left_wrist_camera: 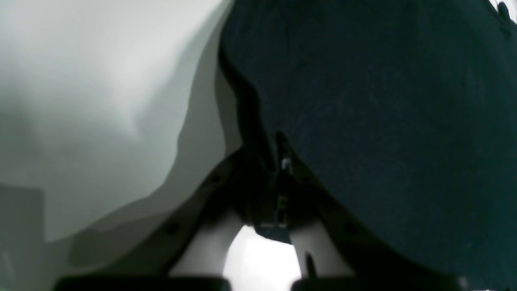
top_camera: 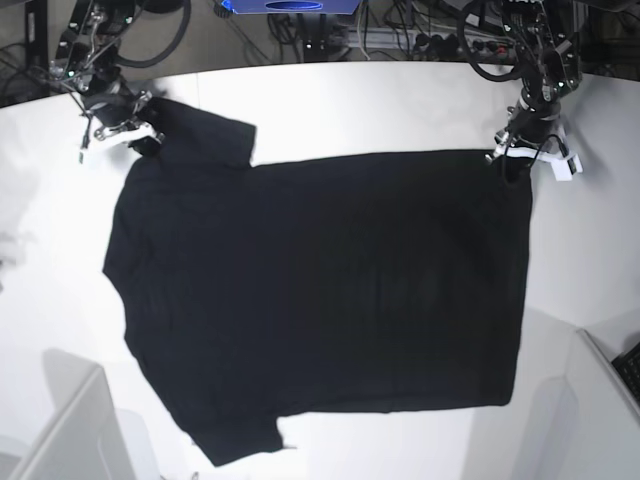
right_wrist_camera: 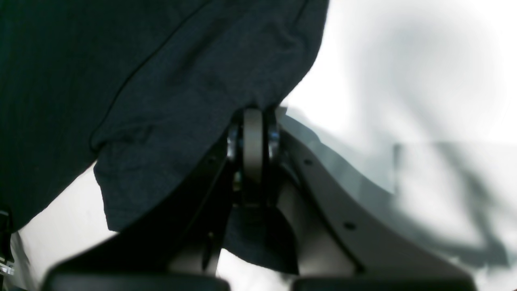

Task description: Fold the T-shirt properly

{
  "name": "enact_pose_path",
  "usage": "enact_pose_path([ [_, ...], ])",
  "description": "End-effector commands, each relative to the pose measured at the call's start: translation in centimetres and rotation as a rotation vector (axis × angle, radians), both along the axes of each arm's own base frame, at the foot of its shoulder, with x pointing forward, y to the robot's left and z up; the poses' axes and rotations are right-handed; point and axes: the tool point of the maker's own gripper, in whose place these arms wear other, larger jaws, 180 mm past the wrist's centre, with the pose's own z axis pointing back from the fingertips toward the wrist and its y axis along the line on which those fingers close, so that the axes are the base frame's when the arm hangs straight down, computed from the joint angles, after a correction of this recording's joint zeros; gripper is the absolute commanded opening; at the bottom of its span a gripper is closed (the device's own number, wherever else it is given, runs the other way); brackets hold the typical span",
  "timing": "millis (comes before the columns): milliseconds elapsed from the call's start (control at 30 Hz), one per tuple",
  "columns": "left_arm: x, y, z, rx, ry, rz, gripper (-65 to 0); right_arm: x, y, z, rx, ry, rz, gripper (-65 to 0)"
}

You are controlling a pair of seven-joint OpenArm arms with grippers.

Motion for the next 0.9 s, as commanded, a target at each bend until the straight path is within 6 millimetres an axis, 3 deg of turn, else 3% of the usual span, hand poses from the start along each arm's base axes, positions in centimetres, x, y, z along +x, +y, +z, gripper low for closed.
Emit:
enact_pose_path([
  [0,-0.4,0.6,0.1,0.022,0.016,-0.004,-65.0,-1.5,-0.6,-1.0,-0.032,0.078,0.006,-65.0],
  [233,-1.7,0.8,1.6,0.064,0.008,-0.026,-65.0,-2.6,-0.6,-1.1,-0.037,0.096,0.008,-65.0],
  [367,-2.5,0.7,2.0,0.077,0.013,-0.038,-65.0,-3.6,-0.5,-0.2,-0.057,0.09,0.02,-65.0],
  [700,-6.6,0.8,0.4,0.082,0.11,-0.044,-65.0,-6.3,-0.3,1.5,-0.095,0.098,0.052,-65.0],
  [867,-8.2,1.1,0.8,0.108,0.139,-0.069,-65.0,-7.2,0.5,2.7,-0.1,0.086,0.058,-65.0],
])
